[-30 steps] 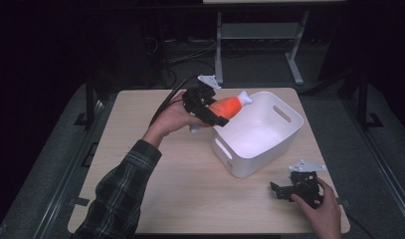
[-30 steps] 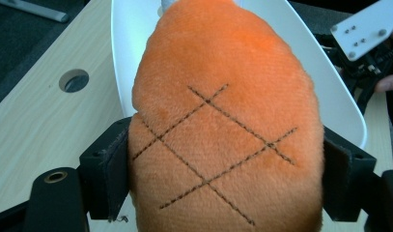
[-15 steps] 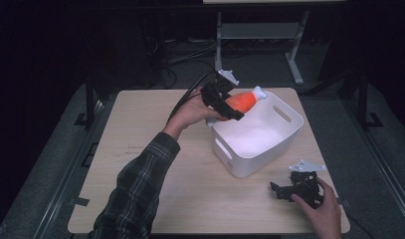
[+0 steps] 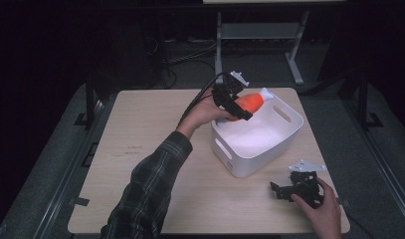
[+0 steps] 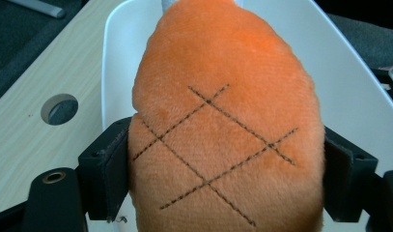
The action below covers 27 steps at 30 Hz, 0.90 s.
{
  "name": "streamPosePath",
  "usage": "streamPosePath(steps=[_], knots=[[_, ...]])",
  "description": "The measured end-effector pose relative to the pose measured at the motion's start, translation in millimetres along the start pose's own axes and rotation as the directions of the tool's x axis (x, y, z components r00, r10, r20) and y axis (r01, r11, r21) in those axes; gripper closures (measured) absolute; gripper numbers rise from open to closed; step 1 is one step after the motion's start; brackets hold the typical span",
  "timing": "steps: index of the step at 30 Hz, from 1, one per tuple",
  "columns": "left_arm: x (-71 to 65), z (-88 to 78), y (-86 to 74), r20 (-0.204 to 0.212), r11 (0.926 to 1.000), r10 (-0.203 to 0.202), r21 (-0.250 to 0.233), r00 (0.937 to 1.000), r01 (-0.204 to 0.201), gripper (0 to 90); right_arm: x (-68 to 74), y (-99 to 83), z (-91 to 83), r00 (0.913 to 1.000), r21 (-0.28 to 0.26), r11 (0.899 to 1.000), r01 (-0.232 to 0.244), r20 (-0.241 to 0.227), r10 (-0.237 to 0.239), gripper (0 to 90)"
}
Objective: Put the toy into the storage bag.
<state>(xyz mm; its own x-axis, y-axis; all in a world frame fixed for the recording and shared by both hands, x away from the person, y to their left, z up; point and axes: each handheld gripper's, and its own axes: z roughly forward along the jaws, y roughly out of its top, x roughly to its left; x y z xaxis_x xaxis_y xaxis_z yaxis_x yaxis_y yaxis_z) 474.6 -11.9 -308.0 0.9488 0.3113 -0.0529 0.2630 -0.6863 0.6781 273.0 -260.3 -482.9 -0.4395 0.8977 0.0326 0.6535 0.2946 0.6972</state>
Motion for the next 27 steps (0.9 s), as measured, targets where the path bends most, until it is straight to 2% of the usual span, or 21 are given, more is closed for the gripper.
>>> streamPosePath(steps=[6,19,26,27], knots=[[0.4,10.6,-2.6,-0.01,0.9995,-0.004,0.032,0.9999,0.004,18.8,0.0,0.0,0.0,1.0,0.0,1.0,0.0,0.0,0.0,0.2],[-0.1,16.5,-5.7,-0.016,0.9977,-0.013,0.067,0.9998,0.014,15.2,0.1,0.0,0.0,1.0,0.0,1.0,-0.002,0.0,0.002,0.1],[1.6,12.4,-6.4,-0.028,0.9985,-0.003,0.055,0.9996,0.005,13.6,0.1,0.0,0.0,1.0,0.0,1.0,-0.002,0.0,0.002,0.2],[0.9,10.8,-6.8,-0.028,0.9986,-0.012,0.052,0.9995,0.013,13.6,0.1,0.0,0.0,1.0,0.0,1.0,-0.002,0.0,0.002,0.2]])
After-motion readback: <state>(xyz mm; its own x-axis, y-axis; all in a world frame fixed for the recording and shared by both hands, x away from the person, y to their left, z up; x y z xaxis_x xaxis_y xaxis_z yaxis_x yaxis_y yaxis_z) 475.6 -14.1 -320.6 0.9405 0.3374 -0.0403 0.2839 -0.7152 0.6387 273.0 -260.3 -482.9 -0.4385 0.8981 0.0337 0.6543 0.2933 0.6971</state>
